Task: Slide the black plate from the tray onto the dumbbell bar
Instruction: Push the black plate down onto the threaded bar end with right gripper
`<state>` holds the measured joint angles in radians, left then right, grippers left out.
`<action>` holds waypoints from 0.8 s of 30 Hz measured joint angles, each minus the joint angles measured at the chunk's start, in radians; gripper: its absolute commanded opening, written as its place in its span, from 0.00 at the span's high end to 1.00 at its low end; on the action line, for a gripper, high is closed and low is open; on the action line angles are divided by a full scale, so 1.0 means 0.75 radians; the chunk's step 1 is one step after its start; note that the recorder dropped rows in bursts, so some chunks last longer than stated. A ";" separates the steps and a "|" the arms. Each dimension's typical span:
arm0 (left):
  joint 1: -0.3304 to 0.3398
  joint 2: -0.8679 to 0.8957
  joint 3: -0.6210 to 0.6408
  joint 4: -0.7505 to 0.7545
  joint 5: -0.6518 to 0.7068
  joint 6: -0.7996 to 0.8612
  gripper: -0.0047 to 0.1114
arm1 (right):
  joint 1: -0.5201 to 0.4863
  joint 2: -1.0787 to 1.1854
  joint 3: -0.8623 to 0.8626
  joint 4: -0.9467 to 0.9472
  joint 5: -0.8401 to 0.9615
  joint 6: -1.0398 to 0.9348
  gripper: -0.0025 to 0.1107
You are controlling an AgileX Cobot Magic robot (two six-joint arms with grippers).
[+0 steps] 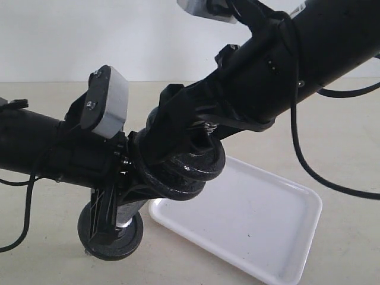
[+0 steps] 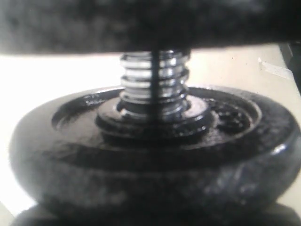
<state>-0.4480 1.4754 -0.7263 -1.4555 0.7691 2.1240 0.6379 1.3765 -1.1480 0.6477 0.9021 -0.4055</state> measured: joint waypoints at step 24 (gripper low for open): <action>-0.003 -0.003 0.000 -0.005 -0.039 -0.003 0.92 | 0.007 0.005 0.000 -0.040 -0.028 -0.036 0.63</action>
<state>-0.4503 1.4729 -0.7263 -1.4594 0.7397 2.1219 0.6434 1.3802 -1.1480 0.6174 0.8815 -0.4329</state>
